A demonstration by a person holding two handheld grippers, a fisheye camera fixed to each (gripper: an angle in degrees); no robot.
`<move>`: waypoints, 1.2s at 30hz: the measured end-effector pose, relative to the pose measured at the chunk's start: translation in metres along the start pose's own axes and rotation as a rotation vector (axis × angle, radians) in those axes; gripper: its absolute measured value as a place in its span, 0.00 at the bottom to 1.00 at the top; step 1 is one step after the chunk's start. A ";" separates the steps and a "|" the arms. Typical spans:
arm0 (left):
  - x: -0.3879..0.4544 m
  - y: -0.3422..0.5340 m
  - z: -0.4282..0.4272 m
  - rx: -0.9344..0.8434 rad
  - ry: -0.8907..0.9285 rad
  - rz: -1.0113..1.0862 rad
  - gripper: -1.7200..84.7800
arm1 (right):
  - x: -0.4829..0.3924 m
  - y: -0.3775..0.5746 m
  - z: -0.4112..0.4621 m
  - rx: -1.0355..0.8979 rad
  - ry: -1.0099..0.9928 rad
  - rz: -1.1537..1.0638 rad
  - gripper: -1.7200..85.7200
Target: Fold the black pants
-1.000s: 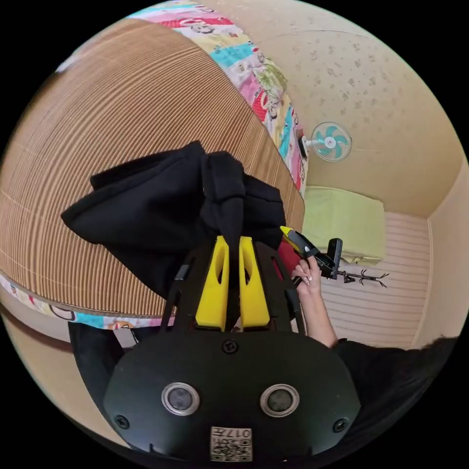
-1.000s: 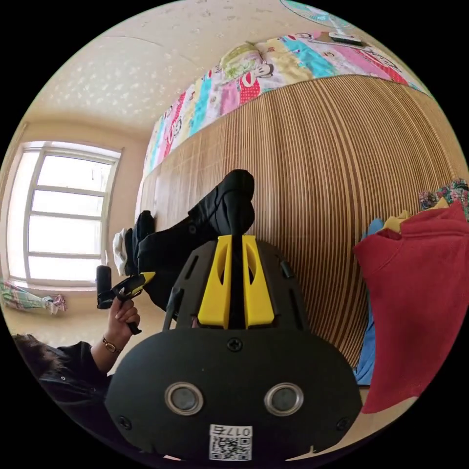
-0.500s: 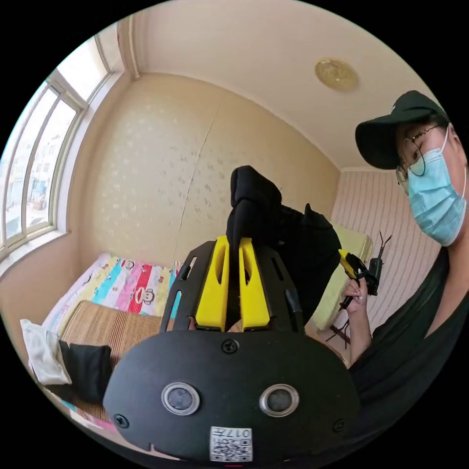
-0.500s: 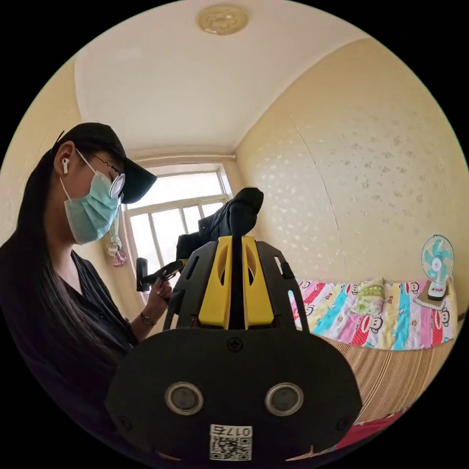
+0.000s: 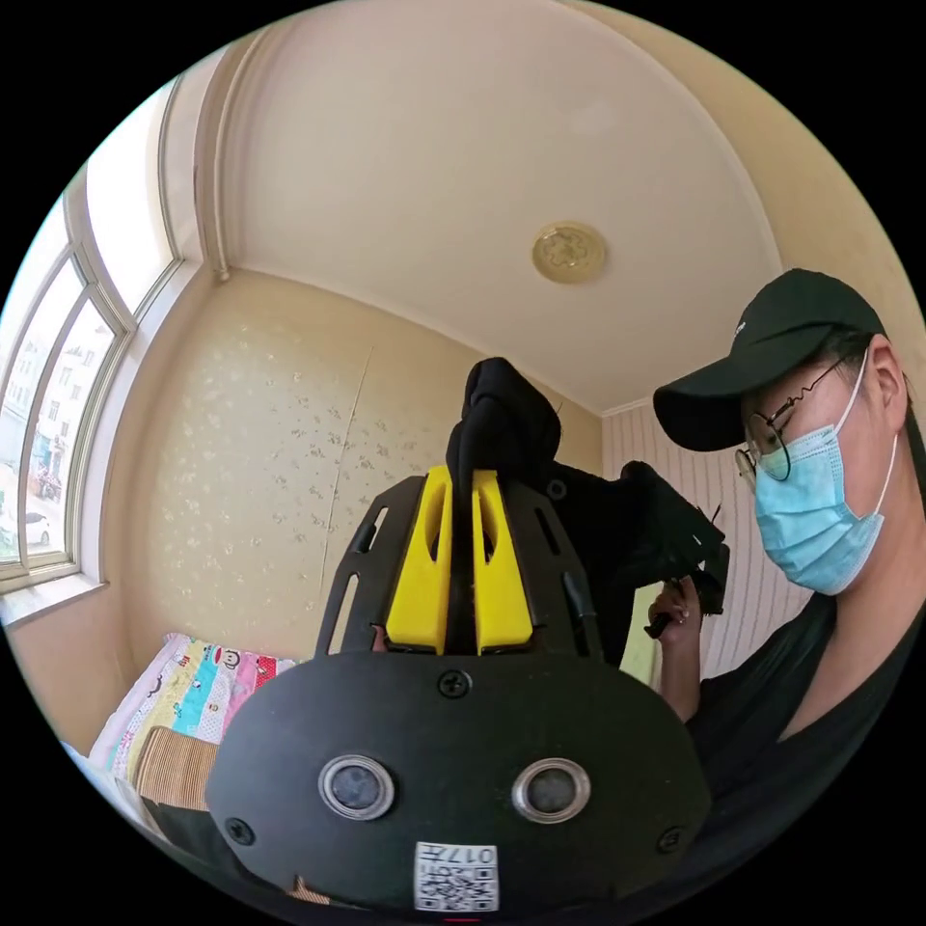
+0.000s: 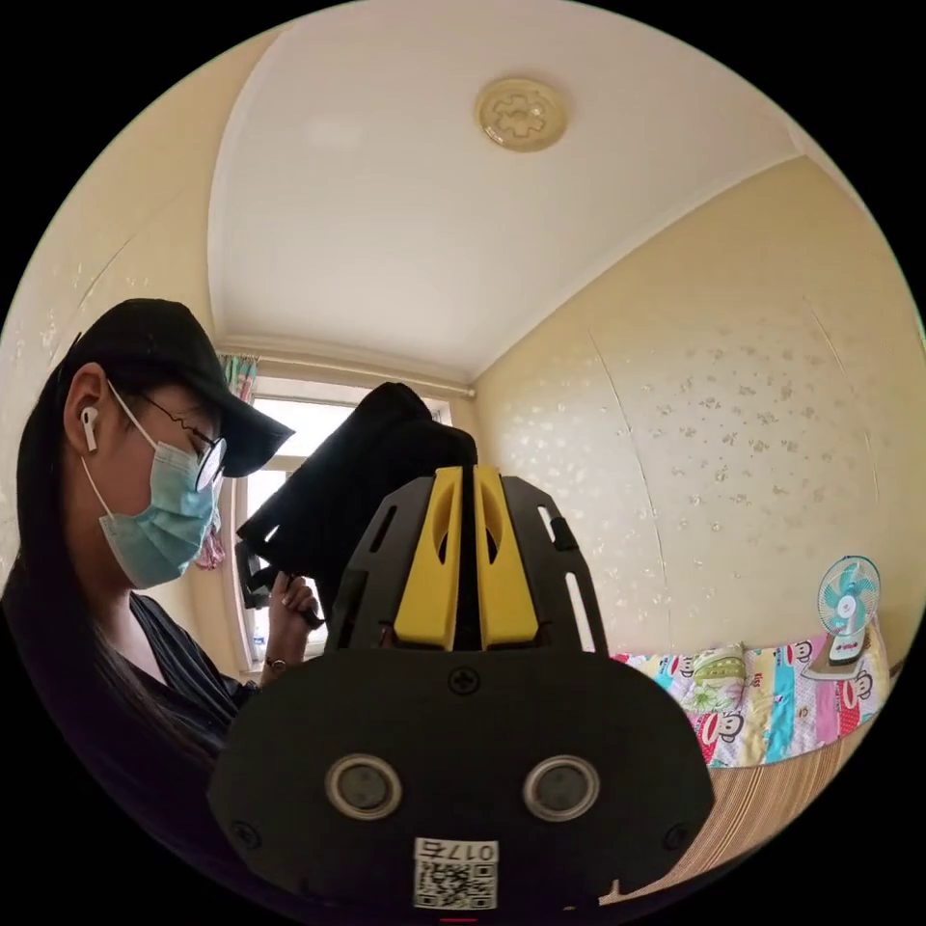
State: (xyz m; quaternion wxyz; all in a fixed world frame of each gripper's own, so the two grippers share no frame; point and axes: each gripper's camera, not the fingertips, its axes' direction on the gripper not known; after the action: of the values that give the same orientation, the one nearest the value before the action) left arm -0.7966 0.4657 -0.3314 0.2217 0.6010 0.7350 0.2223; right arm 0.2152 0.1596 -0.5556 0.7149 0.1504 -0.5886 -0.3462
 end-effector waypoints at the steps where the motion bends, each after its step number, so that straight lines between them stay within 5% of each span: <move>1: -0.007 0.000 0.010 -0.023 0.012 -0.015 0.06 | 0.005 -0.001 0.008 -0.007 -0.022 0.029 0.05; 5: -0.042 0.006 0.063 -0.108 0.023 -0.064 0.06 | 0.024 -0.002 0.050 -0.042 0.096 0.047 0.05; 8: -0.088 0.017 0.141 -0.219 0.020 -0.102 0.06 | 0.063 -0.009 0.124 -0.143 0.362 0.014 0.05; 12: -0.179 0.050 0.311 -0.457 -0.154 -0.049 0.10 | 0.199 -0.005 0.283 -0.380 0.757 0.073 0.05; 16: -0.319 0.149 0.416 -0.836 -0.329 -0.356 0.11 | 0.355 0.071 0.360 -0.776 0.959 0.362 0.04; 20: -0.373 0.263 0.391 -0.980 -0.343 -0.426 0.11 | 0.397 0.171 0.322 -0.876 0.865 0.365 0.04; 23: -0.393 0.392 0.349 -1.242 -0.368 -0.462 0.11 | 0.430 0.299 0.273 -1.178 0.895 0.477 0.04; 28: -0.385 0.606 0.244 -1.739 -0.332 -0.625 0.13 | 0.428 0.484 0.157 -1.531 0.901 0.905 0.06; 36: -0.348 0.737 0.159 -2.099 -0.338 -0.788 0.09 | 0.406 0.546 0.089 -1.550 0.867 1.116 0.13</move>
State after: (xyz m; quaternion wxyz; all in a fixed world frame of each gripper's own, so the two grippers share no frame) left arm -0.0611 0.2649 -0.0011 0.7671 -0.1329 0.2842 0.5595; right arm 0.3319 0.2941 0.1067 0.8233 -0.5304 0.1151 -0.1662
